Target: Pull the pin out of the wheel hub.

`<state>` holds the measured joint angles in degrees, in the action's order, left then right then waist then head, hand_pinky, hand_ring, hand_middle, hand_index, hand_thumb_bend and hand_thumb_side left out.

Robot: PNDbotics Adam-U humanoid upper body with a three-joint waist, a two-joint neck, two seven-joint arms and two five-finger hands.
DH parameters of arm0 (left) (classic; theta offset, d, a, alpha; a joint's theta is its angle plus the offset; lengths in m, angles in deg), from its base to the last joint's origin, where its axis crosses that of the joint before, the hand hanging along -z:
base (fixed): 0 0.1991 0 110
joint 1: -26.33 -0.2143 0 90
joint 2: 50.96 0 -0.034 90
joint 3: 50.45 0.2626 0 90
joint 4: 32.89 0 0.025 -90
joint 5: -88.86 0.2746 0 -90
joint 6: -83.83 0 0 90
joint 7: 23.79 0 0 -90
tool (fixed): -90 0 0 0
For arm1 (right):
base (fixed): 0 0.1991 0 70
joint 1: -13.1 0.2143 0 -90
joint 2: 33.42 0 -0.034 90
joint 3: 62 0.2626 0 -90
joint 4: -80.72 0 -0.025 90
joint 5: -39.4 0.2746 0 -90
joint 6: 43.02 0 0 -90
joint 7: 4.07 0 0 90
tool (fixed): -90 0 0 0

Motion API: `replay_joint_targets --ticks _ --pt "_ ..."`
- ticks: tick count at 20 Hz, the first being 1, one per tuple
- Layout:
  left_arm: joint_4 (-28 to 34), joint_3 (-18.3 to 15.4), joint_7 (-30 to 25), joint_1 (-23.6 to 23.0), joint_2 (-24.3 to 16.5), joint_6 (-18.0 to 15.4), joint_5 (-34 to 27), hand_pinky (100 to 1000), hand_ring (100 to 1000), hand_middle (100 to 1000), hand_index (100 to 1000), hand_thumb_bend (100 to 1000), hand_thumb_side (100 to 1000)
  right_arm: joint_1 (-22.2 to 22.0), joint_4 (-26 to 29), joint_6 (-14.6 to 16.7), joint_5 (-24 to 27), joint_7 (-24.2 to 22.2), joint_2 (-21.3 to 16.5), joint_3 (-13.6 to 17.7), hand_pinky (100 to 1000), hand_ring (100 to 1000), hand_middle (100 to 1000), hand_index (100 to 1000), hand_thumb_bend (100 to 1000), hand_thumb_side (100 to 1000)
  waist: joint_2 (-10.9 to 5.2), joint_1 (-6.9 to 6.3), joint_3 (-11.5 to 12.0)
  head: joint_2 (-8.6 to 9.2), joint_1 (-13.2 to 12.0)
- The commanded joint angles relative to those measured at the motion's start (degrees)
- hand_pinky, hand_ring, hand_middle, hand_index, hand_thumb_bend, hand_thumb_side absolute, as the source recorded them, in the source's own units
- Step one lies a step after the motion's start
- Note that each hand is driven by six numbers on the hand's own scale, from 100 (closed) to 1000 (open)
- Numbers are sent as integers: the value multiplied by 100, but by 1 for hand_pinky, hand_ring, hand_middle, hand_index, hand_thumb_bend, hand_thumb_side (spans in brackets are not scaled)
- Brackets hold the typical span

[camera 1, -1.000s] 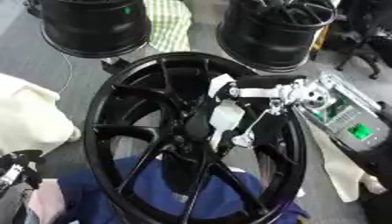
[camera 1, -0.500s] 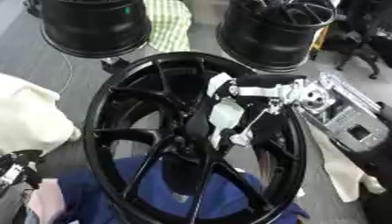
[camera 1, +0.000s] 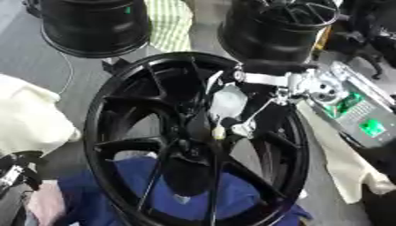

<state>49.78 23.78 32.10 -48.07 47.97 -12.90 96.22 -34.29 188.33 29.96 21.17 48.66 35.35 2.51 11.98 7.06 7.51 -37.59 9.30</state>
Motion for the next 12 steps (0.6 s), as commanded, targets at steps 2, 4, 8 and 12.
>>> replay_joint_targets --ticks 2,4,8,12 --pt "121 -8 -37 22 -57 -3 4 468 482 644 789 100 717 128 291 -110 219 18 -324 213 100 278 446 460 100 100 -147 -25 -19 -1 18" --pt "119 -12 -41 8 -62 3 5 468 482 644 789 100 717 140 399 -170 312 9 -433 294 100 274 444 457 100 100 -164 -17 -32 -8 17" --pt "112 -26 -41 -33 -85 16 13 468 483 645 789 100 718 97 617 -297 618 81 -711 503 100 266 443 450 100 100 -205 4 -84 -25 -12" --pt "102 -65 -13 -119 -134 36 21 468 483 645 789 100 719 -129 694 -265 1248 406 -1251 887 100 258 443 443 100 100 -280 44 -206 -76 -109"
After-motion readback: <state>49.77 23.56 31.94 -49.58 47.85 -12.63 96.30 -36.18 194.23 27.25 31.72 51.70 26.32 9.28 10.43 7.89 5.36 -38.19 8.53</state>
